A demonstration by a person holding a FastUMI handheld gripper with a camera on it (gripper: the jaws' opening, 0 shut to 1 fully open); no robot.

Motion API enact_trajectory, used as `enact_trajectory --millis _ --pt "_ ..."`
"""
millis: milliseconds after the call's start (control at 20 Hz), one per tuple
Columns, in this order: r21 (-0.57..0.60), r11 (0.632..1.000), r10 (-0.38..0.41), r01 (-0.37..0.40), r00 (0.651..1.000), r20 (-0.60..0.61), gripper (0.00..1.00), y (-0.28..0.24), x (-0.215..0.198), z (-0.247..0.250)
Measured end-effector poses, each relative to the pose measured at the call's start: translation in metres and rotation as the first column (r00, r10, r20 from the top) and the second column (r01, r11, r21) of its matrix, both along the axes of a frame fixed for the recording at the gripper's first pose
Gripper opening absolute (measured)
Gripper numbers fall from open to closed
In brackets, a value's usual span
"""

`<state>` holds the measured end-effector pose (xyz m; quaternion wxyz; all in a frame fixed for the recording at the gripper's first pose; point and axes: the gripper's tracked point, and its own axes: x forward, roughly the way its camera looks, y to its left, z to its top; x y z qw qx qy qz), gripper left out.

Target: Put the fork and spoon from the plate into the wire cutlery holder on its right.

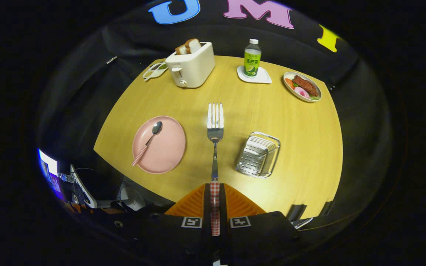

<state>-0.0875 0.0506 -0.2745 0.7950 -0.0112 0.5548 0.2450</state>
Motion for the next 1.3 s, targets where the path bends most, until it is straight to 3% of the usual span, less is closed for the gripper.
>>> enact_trajectory --millis 350,600,900,1300 --pt "-0.138 0.985 0.081 -0.108 0.979 -0.189 0.12 -0.066 0.006 -0.034" --pt "-0.201 0.96 0.109 -0.195 0.921 -0.374 0.12 -0.08 0.003 -0.06" --pt "-0.24 0.921 0.132 -0.308 0.825 -0.55 0.12 -0.077 0.009 -0.079" --pt "-0.274 0.875 0.133 -0.399 0.742 -0.657 0.12 -0.061 0.021 -0.092"
